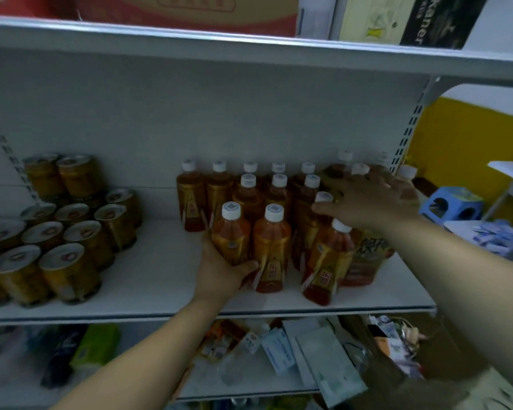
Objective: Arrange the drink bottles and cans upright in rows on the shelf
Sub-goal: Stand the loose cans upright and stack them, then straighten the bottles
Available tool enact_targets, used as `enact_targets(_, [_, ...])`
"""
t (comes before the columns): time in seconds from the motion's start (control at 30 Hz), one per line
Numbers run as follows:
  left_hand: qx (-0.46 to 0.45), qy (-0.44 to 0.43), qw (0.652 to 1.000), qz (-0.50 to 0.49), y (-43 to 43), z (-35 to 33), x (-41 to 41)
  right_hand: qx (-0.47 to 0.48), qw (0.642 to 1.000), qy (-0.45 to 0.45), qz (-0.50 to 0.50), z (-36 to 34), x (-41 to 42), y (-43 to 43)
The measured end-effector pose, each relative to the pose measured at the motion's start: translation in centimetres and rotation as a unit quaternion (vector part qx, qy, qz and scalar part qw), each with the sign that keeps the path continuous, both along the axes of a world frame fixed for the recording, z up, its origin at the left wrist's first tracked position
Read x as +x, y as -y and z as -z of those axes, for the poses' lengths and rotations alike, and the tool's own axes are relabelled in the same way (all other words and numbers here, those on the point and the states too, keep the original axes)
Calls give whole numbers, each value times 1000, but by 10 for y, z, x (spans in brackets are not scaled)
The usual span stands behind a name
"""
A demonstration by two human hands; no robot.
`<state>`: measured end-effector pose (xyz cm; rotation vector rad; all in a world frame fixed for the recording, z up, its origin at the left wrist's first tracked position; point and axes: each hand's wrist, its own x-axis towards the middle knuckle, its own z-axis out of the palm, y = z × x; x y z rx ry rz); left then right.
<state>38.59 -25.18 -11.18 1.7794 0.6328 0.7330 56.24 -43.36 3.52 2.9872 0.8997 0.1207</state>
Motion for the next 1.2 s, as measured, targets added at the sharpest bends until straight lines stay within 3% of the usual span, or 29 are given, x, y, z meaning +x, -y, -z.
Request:
enact_targets(0.43, [1,-18,995,-95,30,2,41,6,1000,22,-11,8,0,2])
enact_targets(0.63, [-1,-53,998,38,15,9,28,7,999,34,-14,9,-3,2])
enact_targets(0.93, [55,-124,990,-40,12,9,41,5,998,52,-24,11,-1,3])
enact_targets(1.1, [12,-85,996,39,12,12,32,28,998,52,-37,11,-3,5])
enact_targets(1.2, [11,-58,998,23,23,16,28,47,997,2,-58,5,-1,9])
